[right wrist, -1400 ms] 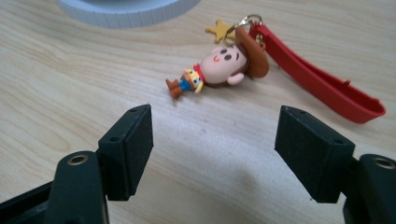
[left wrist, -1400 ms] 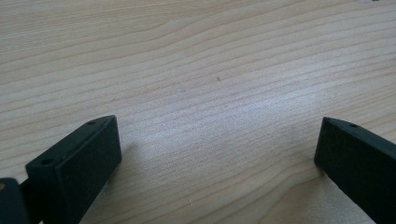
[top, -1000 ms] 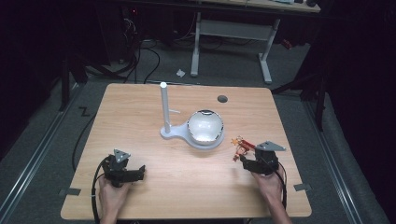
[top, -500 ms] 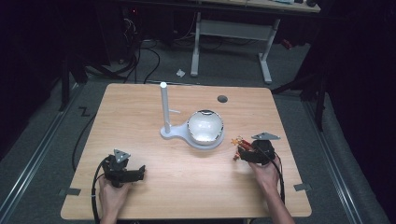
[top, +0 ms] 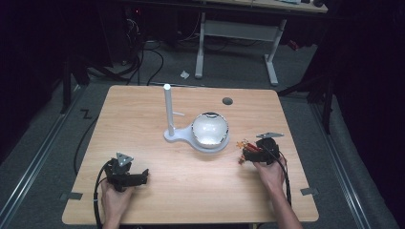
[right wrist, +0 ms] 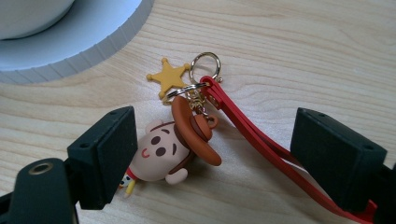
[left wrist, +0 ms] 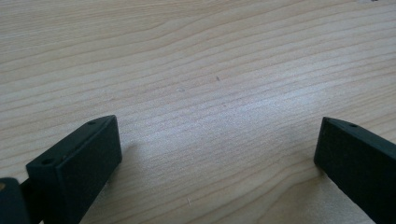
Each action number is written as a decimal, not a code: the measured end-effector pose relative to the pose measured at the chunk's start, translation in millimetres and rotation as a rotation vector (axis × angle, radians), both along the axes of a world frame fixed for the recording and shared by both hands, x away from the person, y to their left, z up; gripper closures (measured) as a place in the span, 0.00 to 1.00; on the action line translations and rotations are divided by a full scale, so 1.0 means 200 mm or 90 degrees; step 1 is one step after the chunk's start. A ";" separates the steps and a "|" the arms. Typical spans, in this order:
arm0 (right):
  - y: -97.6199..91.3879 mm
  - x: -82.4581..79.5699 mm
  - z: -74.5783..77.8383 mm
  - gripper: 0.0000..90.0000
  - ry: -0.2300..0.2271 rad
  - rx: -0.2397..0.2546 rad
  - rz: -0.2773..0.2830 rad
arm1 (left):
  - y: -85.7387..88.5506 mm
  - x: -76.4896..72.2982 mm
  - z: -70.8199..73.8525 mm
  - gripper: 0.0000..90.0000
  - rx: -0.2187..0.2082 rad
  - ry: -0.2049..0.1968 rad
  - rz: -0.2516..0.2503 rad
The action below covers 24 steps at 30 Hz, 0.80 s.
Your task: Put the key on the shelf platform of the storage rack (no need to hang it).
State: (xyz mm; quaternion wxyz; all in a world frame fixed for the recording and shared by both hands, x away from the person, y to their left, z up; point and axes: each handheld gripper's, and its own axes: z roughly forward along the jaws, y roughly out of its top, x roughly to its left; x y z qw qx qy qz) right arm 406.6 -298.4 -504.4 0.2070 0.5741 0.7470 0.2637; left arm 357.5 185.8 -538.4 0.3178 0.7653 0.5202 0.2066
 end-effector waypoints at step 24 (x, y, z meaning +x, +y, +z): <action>0.02 -0.06 -0.05 0.69 0.007 0.002 0.075 | 0.00 0.00 0.00 0.01 0.000 0.000 0.000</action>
